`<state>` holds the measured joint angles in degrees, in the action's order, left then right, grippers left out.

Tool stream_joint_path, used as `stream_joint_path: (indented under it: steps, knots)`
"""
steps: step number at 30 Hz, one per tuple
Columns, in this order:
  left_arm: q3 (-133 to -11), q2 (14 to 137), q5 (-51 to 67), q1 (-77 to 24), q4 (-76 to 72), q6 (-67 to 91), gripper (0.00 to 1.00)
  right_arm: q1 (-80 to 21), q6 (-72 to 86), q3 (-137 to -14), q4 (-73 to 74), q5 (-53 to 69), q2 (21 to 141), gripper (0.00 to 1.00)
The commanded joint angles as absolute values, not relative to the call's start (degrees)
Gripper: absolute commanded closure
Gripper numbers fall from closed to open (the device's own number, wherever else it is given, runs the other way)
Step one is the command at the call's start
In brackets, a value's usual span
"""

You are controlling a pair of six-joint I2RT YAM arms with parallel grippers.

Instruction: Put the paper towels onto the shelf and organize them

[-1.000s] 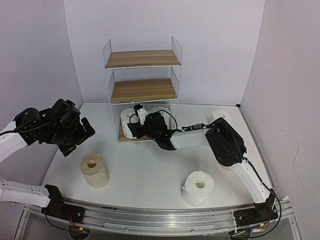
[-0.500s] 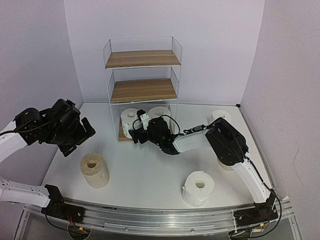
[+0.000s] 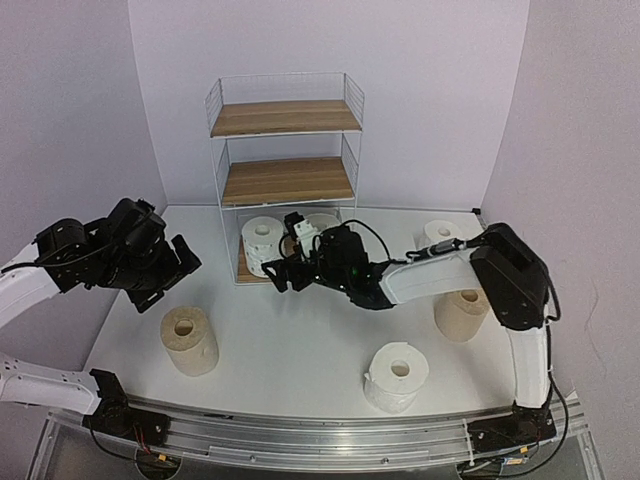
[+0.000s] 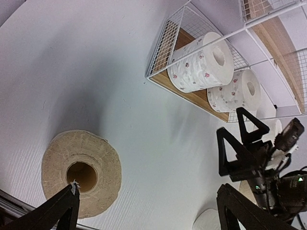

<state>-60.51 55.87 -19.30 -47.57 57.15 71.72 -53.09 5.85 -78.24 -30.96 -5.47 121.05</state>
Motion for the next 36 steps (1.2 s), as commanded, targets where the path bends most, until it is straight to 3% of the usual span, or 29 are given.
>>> stream_joint_path:
  steps: [1,9,16,21,30,36]
  knots:
    - [-59.6,57.0,-17.4,-47.5,50.6,67.5,0.00,-53.1,13.3,-74.7,-11.4,-2.0,106.8,0.04]
    - [-55.3,58.8,-11.9,-47.5,38.4,60.4,0.00,-50.9,19.8,-74.4,30.4,-4.8,92.0,0.04]
    - [-53.7,64.5,-5.6,-47.5,29.6,56.2,0.00,-42.1,22.3,-68.5,47.5,10.6,82.5,0.10]
    - [-54.0,70.5,-0.4,-47.7,23.7,52.7,0.00,-41.0,16.3,-63.8,53.9,19.4,80.8,0.15]
    - [-57.9,81.2,7.4,-50.3,18.0,44.2,0.00,-41.0,10.6,-57.5,54.1,24.1,76.9,0.16]
    - [-57.0,82.2,9.6,-50.5,13.9,43.2,0.00,-41.0,13.6,-55.2,54.4,18.9,76.2,0.21]
